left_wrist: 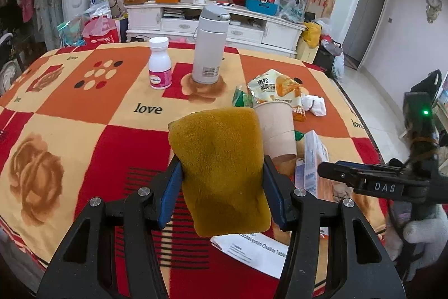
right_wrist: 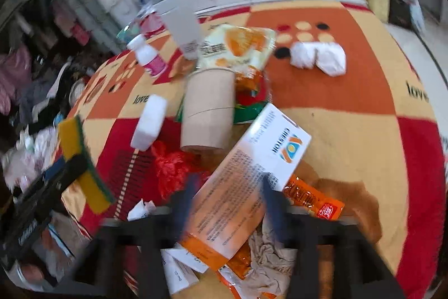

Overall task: Collect trash
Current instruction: 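Lift the sponge with the left tool while the right tool lifts the Crestor box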

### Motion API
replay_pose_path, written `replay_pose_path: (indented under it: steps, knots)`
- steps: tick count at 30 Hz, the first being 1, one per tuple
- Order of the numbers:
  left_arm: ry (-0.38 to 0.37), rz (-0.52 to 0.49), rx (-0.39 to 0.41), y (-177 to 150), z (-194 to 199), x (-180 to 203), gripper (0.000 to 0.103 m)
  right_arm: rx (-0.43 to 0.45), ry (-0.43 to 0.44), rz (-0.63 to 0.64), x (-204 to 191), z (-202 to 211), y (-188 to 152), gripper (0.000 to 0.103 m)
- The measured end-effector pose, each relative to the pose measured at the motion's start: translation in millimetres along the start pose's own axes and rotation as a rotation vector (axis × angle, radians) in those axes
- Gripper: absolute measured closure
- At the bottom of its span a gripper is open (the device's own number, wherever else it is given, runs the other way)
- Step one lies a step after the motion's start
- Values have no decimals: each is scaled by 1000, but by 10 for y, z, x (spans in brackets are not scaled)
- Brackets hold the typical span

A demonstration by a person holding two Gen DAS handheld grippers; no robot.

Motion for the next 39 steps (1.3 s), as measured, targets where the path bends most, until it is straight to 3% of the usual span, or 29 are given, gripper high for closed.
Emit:
replay_pose_path:
  steps: [6, 9, 12, 13, 19, 28, 32, 39]
  knots:
    - [9, -3, -15, -16, -16, -9, 50, -65, -17, -56, 131, -207, 56, 36]
    - [7, 11, -26, -20, -64, -42, 50, -65, -57, -32, 93, -325, 118, 25]
    - [6, 9, -31, -35, -77, -41, 50, -148, -63, -46, 136, -551, 124, 25]
    - [7, 7, -31, -43, -74, -33, 50, -144, -47, -64, 166, -565, 112, 29]
    - [14, 4, -40, -42, -99, -17, 50, 33, -25, -23, 124, -134, 125, 29]
    - [-30, -26, -26, 42, -21, 285, 50, 141, 37, 2, 144, 481, 162, 29]
    - [-81, -60, -34, 83, -29, 566, 50, 161, 8, 0, 356, 675, 89, 29]
    - [-203, -125, -84, 137, -231, 1283, 50, 176, -105, -66, 1105, 961, -140, 29]
Point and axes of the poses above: each gripper's, at about its wrist camera, not at the fingertips, and z roughly against the way its jaws point, x to its right, y to its top, the point moved 1 cm from there along -z, roughly the way its jaws point, and after that the axes turned 9 degrees about -y, right-handed, at the moved point
